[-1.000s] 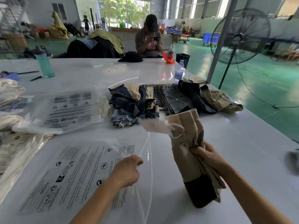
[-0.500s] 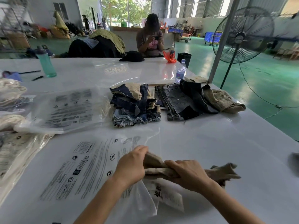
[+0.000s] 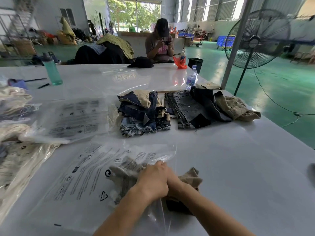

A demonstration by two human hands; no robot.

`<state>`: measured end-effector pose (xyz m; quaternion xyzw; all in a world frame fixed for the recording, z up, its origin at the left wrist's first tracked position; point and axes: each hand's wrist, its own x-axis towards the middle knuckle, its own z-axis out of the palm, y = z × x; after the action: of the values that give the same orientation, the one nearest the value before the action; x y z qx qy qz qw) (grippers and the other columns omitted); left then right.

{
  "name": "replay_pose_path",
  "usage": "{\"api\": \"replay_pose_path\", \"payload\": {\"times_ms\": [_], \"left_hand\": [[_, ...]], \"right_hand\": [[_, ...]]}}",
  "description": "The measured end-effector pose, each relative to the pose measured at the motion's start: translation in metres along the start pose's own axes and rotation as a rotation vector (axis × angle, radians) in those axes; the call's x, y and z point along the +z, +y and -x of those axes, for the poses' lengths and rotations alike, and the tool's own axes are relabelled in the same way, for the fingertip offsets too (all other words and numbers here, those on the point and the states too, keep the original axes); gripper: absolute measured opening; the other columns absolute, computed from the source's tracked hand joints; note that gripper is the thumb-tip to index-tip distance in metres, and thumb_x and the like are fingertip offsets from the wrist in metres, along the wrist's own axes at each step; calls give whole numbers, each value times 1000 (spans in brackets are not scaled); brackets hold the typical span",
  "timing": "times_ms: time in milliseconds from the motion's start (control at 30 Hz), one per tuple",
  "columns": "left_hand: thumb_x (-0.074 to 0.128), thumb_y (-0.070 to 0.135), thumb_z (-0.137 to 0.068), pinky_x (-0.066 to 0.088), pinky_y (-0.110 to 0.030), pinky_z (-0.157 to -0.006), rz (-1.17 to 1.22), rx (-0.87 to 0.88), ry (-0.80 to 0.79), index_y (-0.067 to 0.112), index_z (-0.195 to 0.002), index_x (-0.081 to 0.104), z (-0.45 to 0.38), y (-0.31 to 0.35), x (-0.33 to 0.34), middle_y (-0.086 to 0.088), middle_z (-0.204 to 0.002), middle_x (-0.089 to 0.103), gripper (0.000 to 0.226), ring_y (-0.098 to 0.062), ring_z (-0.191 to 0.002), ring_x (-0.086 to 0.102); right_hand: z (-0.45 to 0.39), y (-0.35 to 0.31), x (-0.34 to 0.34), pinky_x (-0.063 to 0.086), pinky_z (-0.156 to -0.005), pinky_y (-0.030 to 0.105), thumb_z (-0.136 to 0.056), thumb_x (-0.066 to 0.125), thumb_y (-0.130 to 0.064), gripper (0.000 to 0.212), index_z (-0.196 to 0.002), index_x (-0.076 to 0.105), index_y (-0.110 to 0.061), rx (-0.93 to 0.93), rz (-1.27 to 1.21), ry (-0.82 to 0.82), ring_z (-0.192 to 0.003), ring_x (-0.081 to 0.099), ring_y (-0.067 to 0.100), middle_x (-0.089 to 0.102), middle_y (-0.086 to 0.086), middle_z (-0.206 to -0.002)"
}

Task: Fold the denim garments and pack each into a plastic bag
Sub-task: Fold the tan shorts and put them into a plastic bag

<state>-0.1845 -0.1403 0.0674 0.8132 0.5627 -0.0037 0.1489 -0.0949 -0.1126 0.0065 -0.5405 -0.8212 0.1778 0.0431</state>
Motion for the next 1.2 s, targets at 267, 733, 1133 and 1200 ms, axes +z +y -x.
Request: {"api": "replay_pose_path", "payload": {"times_ms": [267,733,1133,1200], "left_hand": [[45,4,-79,42,-36,-93,-7,-14,-59,14,-125,43,11,-23,9,-2,-133,47,46,-27,-118,50],[50,7,-82,43,-41,-101,9,68,-28,16,-143,29,20,-6,8,10,-155,19,65,-30,-123,50],[45,5,-85,39,-43,-102,-92,85,-41,30,-151,4,20,-3,16,-2,-159,7,81,-33,-128,44],[45,8,-85,39,-43,-101,-124,87,-45,37,-150,-3,20,-7,18,-4,-159,7,86,-35,-124,47]], "right_hand": [[41,91,-5,43,-96,30,-72,57,-75,83,-137,44,-26,316,-46,-38,-118,50,15,52,-5,-132],[36,26,-7,46,-59,20,-84,65,0,8,-89,61,-4,109,-785,88,-67,58,3,65,-5,-69],[2,14,10,43,-51,10,-89,53,10,30,-68,50,-11,201,-983,142,-53,55,1,56,-8,-55],[8,30,7,48,-58,18,-81,66,-6,9,-76,59,-10,194,-992,-15,-62,59,4,62,-3,-65]]}}
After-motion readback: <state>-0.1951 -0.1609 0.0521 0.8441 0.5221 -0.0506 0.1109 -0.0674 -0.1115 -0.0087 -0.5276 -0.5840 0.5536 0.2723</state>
